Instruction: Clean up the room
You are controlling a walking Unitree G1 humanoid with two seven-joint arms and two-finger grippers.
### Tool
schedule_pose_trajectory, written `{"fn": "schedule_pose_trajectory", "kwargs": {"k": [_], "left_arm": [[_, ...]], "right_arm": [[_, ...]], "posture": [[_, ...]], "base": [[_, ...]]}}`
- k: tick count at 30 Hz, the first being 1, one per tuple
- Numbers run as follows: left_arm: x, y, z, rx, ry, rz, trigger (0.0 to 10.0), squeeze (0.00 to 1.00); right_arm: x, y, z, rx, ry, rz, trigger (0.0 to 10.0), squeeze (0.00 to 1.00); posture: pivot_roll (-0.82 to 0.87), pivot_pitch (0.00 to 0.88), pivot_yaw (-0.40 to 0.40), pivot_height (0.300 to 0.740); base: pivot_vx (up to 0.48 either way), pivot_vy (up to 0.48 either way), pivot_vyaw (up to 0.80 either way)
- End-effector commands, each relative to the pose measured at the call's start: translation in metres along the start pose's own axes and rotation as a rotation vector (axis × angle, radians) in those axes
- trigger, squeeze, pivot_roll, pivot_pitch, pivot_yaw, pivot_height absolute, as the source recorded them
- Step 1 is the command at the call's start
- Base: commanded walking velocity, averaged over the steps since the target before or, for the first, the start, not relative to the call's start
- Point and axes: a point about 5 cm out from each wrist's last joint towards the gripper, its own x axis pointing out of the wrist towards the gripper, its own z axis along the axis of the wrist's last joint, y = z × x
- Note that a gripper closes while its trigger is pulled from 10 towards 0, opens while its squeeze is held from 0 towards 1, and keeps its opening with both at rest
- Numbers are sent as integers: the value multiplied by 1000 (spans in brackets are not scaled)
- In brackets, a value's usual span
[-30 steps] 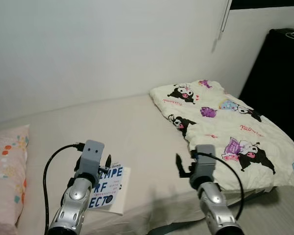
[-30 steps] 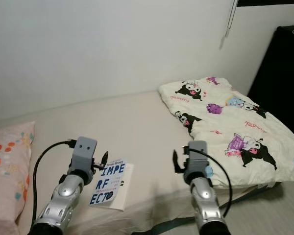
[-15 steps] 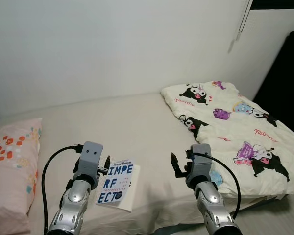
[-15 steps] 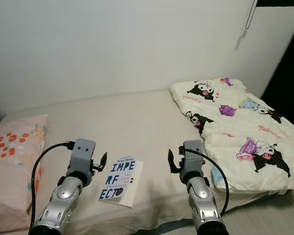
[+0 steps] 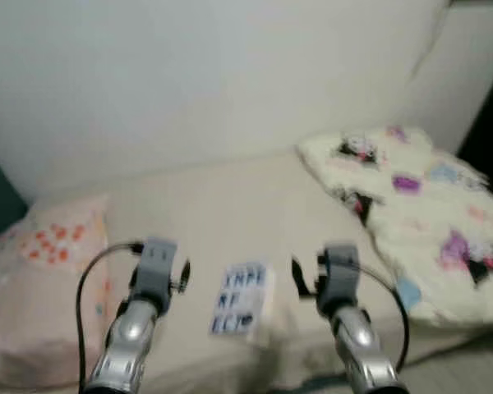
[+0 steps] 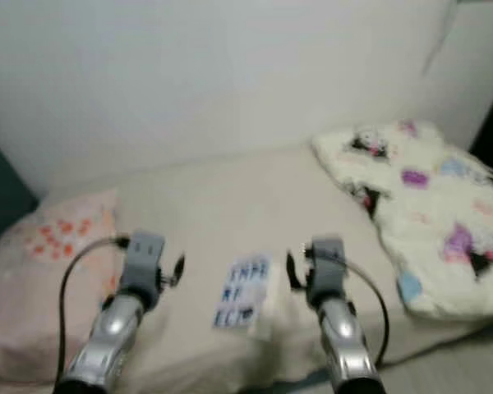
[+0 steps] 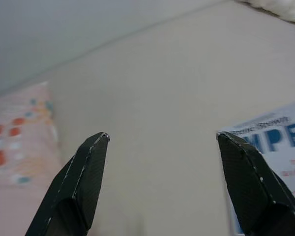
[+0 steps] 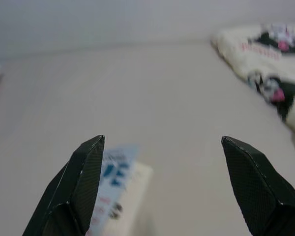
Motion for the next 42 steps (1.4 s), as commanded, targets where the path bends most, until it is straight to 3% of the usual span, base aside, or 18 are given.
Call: {"fn": "schedule_pose_trajectory", "kwargs": {"k": [1,11,18,42], "left_arm": [[0,6,-3,-2,24,28,10000,0],[-2,5,-3,0,14,34,10000,0],[-2,3,-2,-27,19,39,10000,0],[0,4,-6,21,50,58,10000,0]], "right_arm": [[-2,4,-4,-1,12,9,10000,0],[-2,5,-4,0,12,10,10000,0],[-3,4,-5,0,18,12,10000,0],[-1,4,-2,18,9,16,10000,0]], "posture": [[-75,40,1,740],[-74,46,0,740],[-72,51,-1,740],[-76,56,1,730]], "base": [[0,-480,0],[0,-480,0],[0,0,0],[0,0,0]]}}
